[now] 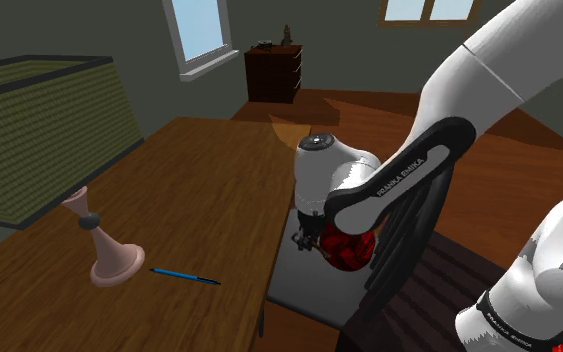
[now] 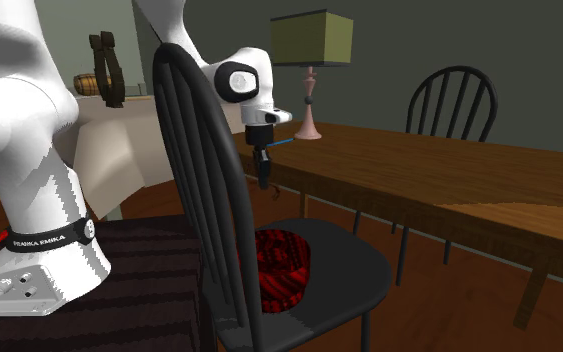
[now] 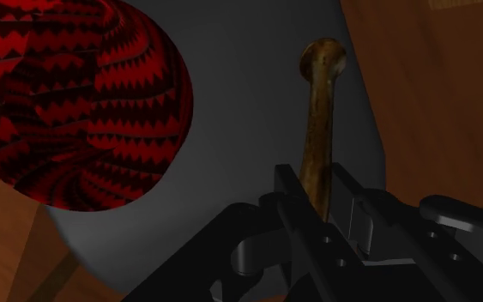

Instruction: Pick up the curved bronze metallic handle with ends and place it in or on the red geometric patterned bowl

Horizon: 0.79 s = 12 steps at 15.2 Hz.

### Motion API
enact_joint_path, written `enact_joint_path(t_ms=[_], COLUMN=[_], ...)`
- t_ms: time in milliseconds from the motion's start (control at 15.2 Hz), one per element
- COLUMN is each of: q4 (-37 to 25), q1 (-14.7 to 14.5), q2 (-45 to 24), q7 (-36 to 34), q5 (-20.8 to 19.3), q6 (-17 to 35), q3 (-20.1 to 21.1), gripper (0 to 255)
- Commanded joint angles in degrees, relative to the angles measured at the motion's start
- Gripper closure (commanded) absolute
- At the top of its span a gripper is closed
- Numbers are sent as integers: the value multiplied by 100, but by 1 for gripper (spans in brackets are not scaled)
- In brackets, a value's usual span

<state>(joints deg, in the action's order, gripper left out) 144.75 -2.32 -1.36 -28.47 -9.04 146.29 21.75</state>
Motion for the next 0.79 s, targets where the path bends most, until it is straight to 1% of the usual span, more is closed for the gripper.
enact_joint_path(t_ms=[0, 66, 264, 528, 726], q4=[-24, -28, 350, 762, 998], q1=[-7, -10, 179, 412, 597], q2=[168, 191, 574, 1015, 1289], q7=[113, 128, 718, 1485, 2038], q5=[151, 170, 390, 571, 615], q6=[-175, -200, -139, -107, -112], q3=[19, 19, -202, -579, -903], gripper=[255, 255, 255, 255, 255])
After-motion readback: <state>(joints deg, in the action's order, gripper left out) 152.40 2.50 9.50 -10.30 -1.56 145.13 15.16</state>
